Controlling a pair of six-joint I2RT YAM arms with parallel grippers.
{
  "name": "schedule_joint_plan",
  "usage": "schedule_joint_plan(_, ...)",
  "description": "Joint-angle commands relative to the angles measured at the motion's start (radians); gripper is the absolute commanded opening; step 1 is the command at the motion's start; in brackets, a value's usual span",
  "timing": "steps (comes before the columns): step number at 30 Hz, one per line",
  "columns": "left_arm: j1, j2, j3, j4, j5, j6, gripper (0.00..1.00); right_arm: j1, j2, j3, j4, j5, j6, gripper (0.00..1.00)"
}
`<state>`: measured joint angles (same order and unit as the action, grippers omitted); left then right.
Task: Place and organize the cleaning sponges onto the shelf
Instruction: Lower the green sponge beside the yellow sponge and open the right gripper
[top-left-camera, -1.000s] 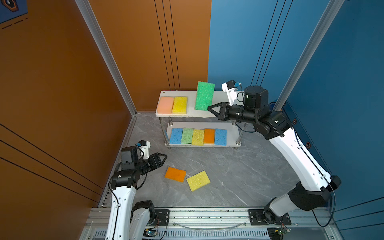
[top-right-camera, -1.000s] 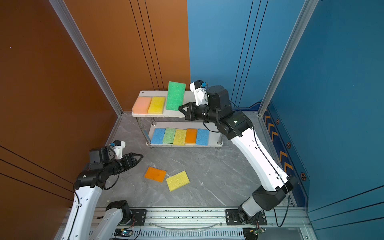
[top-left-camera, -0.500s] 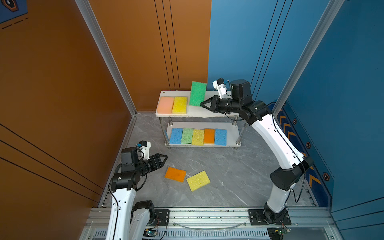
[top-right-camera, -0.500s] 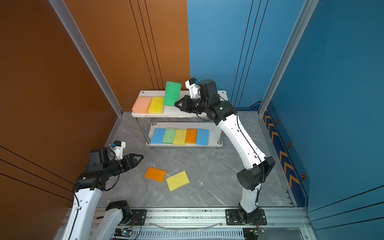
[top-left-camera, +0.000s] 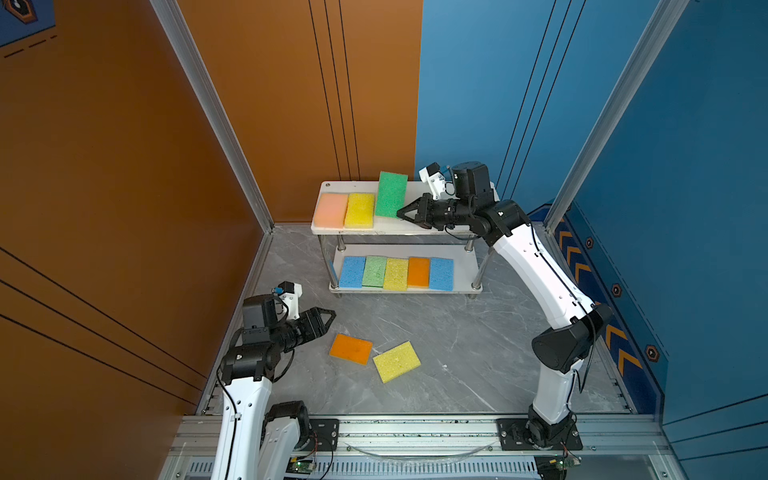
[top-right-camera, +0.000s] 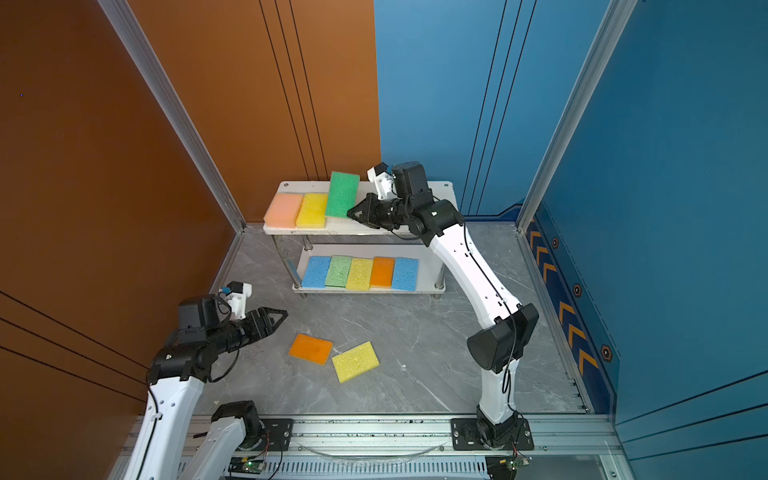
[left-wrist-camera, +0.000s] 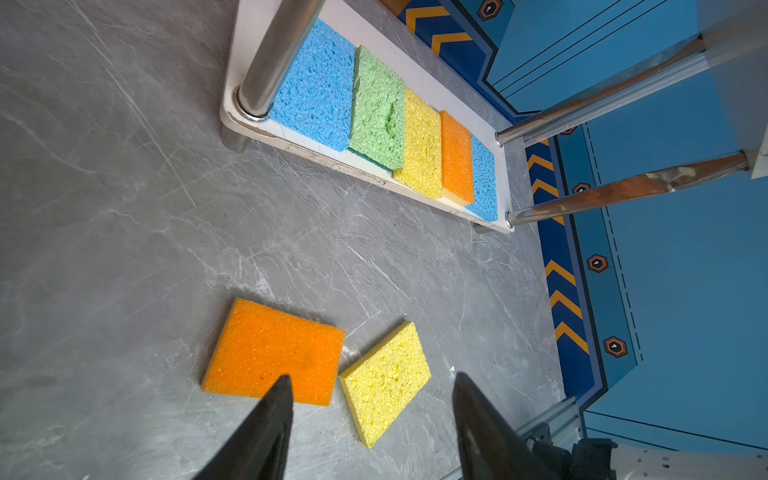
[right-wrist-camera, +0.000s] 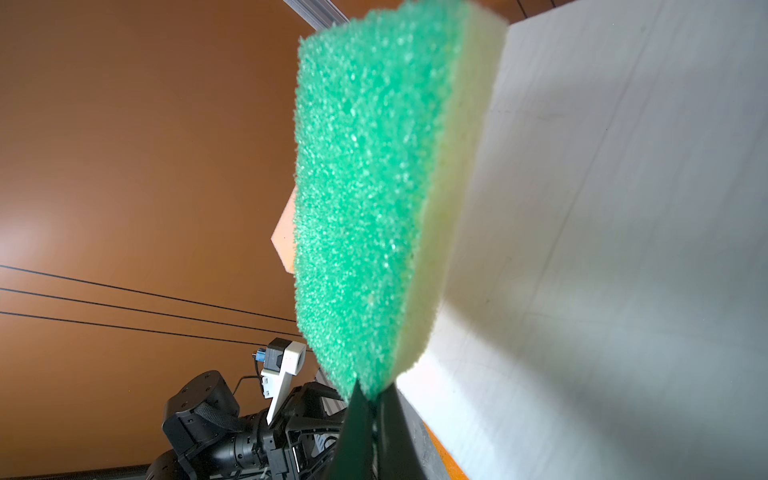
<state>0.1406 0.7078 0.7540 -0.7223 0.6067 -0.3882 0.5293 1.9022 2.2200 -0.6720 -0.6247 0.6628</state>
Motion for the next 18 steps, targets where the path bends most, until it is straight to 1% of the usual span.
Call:
schedule_joint_plan(1, -0.008, -0.008, -0.012, 0.009, -0.007, 0.009, 0.62, -0.006, 0.012, 0.021, -0.029, -0.021, 0.001, 0.0)
schedule_joint_plan(18, -0.01, -0.005, -0.012, 0.01, -0.01, 0.009, 0.62, -0.012, 0.053, 0.021, -0.04, -0.029, -0.006, 0.0)
